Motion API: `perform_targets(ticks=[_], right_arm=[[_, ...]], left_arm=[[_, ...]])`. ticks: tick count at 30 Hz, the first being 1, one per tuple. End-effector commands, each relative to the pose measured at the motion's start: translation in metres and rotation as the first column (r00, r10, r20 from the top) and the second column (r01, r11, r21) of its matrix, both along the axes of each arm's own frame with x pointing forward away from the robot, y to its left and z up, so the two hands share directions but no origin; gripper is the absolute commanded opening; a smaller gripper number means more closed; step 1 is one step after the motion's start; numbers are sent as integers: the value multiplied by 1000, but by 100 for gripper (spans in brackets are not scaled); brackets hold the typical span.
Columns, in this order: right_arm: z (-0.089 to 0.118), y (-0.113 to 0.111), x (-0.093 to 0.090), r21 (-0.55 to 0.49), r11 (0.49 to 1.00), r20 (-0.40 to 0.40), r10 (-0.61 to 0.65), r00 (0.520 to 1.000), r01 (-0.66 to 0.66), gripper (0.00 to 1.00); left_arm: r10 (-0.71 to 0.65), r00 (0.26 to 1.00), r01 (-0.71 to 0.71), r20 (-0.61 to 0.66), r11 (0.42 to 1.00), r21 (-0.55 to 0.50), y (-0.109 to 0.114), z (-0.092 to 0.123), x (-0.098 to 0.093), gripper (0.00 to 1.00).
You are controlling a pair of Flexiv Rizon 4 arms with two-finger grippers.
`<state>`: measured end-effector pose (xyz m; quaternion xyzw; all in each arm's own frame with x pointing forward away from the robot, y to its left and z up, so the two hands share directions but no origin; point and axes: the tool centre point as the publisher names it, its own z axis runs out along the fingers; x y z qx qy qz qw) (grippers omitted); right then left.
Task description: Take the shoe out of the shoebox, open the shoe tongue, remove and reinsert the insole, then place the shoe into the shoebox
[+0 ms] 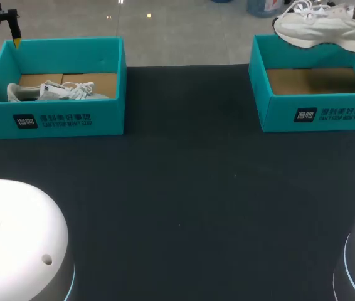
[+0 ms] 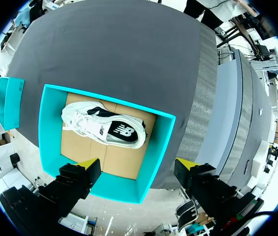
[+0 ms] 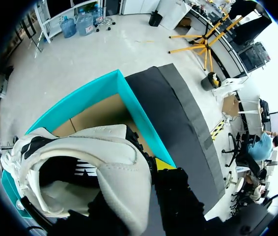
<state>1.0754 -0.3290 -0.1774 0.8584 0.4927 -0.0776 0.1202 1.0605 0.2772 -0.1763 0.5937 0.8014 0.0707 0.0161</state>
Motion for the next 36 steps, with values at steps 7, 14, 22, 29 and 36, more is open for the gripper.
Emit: perform_targets(ticks=[7,14,22,29,36], right_arm=[[3,3,-10,-37,999,73,21,997,-19,0],[3,3,-10,-37,999,73,21,997,-19,0],[6,20,-42,-10,998,36,59,998,-59,0],[15,36,-77,7,1000,36,26,999,-26,0],[18,64,-110,-1,1000,29,13,1000,-13,0]], left_arm=[[0,1000,0,1,1000,2,0,0,-1,100],[0,1000,0,1,1000,2,0,0,-1,100],[0,1000,0,1,1000,2,0,0,-1,100],[0,1000,0,1,1000,2,0,0,-1,100],[0,1000,0,1,1000,2,0,0,-1,100]])
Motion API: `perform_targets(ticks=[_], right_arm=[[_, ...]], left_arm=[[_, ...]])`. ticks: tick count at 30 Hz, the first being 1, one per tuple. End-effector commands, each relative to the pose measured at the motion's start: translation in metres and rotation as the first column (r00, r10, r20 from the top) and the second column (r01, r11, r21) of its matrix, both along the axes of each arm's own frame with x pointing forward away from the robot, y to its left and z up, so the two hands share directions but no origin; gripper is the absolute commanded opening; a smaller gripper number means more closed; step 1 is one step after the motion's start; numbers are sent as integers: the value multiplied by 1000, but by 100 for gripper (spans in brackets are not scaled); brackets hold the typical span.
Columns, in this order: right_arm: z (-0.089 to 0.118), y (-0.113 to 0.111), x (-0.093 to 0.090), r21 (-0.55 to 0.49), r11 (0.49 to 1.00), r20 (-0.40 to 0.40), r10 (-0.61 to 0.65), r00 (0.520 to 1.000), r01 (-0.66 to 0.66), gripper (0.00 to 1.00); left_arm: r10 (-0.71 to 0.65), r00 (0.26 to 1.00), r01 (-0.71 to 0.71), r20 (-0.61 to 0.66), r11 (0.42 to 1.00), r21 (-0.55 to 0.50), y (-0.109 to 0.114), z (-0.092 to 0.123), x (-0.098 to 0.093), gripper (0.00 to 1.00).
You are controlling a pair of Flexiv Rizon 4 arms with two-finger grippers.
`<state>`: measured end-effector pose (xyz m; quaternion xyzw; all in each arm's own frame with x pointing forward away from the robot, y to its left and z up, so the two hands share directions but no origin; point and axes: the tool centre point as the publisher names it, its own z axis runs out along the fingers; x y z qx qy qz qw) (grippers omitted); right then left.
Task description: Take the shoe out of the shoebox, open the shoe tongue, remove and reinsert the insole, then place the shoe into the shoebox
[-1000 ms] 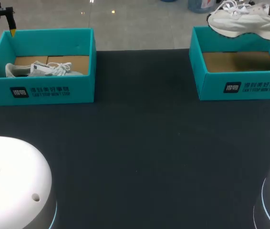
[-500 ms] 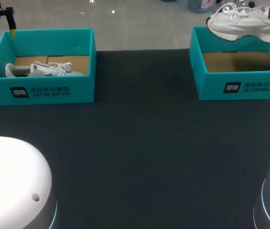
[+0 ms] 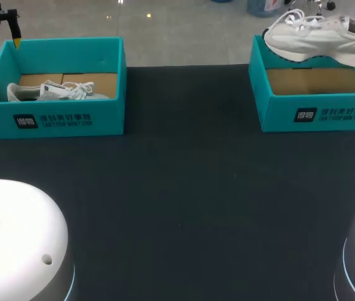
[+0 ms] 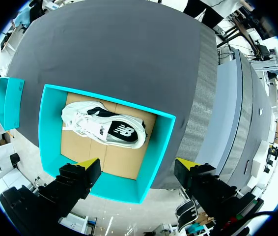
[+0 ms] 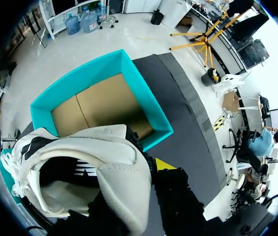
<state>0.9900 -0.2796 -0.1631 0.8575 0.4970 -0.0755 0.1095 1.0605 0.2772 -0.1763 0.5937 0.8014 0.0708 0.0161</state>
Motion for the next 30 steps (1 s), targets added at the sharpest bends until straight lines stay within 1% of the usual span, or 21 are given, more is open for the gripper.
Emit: perform_targets(ticks=[1,8,14,21,30], right_arm=[[3,18,-29,-23,1000,37,2,999,-1,0],[3,47,-59,-38,999,19,2,1000,-1,0],[9,71,-88,-42,999,-13,8,1000,-9,0],[15,101,-117,-46,999,4,17,1000,-16,0],[7,141,-154,-51,998,11,39,999,-38,0]], left_arm=[[0,1000,0,1,1000,2,0,0,-1,100],[0,1000,0,1,1000,2,0,0,-1,100],[0,1000,0,1,1000,2,0,0,-1,100],[0,1000,0,1,1000,2,0,0,-1,100],[0,1000,0,1,1000,2,0,0,-1,100]])
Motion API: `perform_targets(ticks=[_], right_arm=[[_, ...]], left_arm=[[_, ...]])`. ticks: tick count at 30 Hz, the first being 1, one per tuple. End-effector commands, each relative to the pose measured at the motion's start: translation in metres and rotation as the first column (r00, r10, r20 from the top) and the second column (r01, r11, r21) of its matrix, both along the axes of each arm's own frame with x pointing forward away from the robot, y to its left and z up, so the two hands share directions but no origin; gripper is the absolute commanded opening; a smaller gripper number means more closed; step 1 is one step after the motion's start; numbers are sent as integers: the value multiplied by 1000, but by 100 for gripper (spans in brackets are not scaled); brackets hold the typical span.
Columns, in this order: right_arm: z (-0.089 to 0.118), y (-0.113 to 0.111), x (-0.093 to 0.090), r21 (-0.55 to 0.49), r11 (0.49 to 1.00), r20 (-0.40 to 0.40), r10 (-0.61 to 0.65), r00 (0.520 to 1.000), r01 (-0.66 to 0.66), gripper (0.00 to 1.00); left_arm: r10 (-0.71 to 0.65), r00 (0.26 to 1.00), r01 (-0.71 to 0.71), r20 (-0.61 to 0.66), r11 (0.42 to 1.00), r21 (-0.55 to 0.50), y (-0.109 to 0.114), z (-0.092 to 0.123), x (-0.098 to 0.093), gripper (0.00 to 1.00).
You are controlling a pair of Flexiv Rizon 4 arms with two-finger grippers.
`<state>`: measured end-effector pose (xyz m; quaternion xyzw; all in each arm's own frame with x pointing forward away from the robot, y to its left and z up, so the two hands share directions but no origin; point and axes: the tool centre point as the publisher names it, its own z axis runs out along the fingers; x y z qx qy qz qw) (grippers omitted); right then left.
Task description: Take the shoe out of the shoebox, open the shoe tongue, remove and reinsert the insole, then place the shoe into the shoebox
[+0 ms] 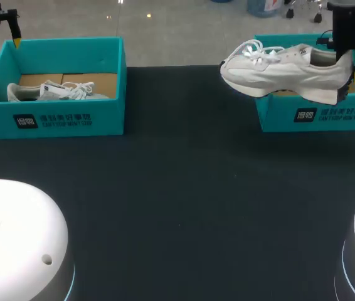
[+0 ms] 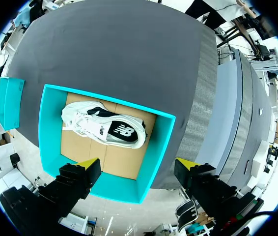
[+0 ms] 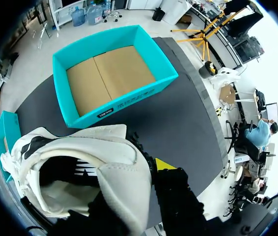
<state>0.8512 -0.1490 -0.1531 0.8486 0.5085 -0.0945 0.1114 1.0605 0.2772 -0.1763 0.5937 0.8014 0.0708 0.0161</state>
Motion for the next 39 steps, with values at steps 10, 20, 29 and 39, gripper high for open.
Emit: perform_targets(ticks=[10,20,29,39], right_arm=[[-13,45,-54,-18,999,32,28,999,-28,0],[-24,78,-91,4,1000,8,21,1000,-21,0],[-25,83,-95,3,1000,3,11,1000,-11,0],[-25,83,-95,3,1000,3,11,1000,-11,0]], left_arm=[[0,1000,0,1,1000,2,0,0,-1,100],[0,1000,0,1,1000,2,0,0,-1,100],[0,1000,0,1,1000,2,0,0,-1,100],[0,1000,0,1,1000,2,0,0,-1,100]])
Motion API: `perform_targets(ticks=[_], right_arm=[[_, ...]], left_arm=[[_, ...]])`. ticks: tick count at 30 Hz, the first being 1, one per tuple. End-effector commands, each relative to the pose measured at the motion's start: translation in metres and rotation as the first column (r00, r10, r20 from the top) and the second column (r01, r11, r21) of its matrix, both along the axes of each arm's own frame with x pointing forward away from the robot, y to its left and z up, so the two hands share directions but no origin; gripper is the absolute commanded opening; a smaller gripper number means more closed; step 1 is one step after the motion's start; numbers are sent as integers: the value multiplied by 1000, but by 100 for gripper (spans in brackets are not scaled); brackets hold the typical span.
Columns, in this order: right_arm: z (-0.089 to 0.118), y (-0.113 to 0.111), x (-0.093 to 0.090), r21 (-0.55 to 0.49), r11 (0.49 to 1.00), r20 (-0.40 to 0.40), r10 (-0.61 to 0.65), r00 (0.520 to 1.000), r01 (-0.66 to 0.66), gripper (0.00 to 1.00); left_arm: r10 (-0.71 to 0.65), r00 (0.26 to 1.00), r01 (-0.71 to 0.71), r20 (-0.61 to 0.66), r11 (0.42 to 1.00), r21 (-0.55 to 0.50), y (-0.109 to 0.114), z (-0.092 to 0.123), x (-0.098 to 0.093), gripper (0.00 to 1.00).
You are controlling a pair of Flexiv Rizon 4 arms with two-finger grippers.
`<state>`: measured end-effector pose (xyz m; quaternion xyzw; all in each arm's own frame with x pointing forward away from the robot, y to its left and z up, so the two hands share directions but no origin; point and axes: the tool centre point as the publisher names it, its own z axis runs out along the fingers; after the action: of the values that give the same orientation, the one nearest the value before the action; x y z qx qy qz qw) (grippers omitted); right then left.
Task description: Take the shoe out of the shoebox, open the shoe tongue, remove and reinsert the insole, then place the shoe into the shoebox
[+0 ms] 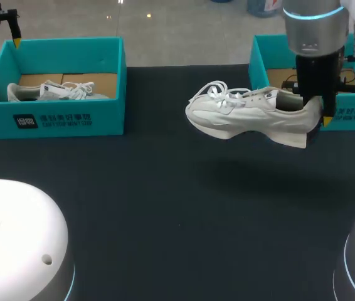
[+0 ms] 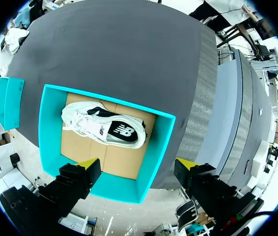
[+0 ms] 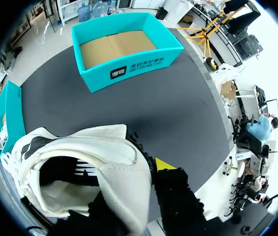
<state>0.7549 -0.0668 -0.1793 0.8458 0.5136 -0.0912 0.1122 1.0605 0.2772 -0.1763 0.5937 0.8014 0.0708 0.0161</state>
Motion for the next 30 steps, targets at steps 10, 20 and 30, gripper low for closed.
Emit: perform_targets(ticks=[10,20,30], right_arm=[[-18,33,-33,-41,998,-34,46,998,-47,0],[-35,75,-62,-20,996,-77,84,994,-85,0],[-45,103,-67,1,999,-61,48,997,-48,0]], left_arm=[[0,1000,0,1,1000,2,0,0,-1,100],[0,1000,0,1,1000,2,0,0,-1,100],[0,1000,0,1,1000,2,0,0,-1,100]])
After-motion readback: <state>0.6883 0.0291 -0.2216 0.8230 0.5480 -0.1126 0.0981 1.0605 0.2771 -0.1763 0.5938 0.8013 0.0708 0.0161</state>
